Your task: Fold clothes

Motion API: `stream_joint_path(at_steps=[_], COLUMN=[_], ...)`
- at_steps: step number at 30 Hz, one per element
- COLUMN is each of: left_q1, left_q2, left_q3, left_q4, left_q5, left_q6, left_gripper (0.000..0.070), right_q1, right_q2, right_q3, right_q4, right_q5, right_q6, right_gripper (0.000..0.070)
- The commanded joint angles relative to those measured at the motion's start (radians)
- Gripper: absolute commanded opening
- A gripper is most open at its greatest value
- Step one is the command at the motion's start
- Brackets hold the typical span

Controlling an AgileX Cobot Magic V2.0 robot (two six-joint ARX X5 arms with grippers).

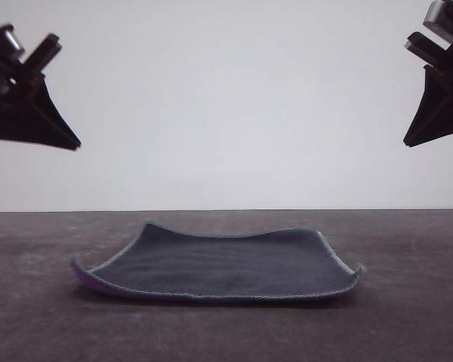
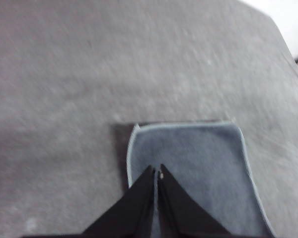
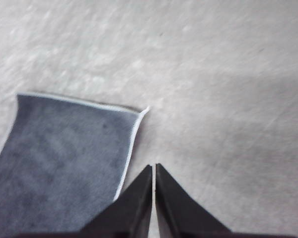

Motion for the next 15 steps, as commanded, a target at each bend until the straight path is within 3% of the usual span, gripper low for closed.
stream_joint_path(at_steps=[1, 3, 5, 7, 9, 11, 15], left_q1=[-0.005, -0.009, -0.01, -0.01, -0.01, -0.01, -0.011], left_q2=[0.014, 0.015, 0.014, 0.014, 0.014, 0.014, 0.014], left_q3=[0.016, 0.016, 0.017, 0.017, 0.017, 0.017, 0.017], left_q4=[0.001, -0.003, -0.003, -0.006, -0.007, -0.005, -0.003], left_q5=[0.013, 0.013, 0.014, 0.015, 0.015, 0.015, 0.014], left_q6=[0.017, 0.032, 0.034, 0.034, 0.034, 0.034, 0.029], left_gripper=[0.0002, 0.0004, 0.0059, 0.0191, 0.0381, 0.0437, 0.0434], right_q1=[0.003, 0.003, 0.003, 0.004, 0.004, 0.004, 0.004], right_q2=[0.011, 0.01, 0.01, 0.01, 0.01, 0.01, 0.011], right_q3=[0.013, 0.013, 0.013, 0.013, 0.013, 0.013, 0.013], right_q4=[0.006, 0.007, 0.006, 0.003, -0.002, -0.008, -0.014], right_q5=[-0.008, -0.025, -0.035, -0.037, -0.037, -0.036, -0.038], right_q6=[-0.015, -0.017, -0.017, -0.017, -0.017, -0.017, -0.017], right_gripper=[0.0007, 0.0014, 0.011, 0.0269, 0.0431, 0.0467, 0.0467])
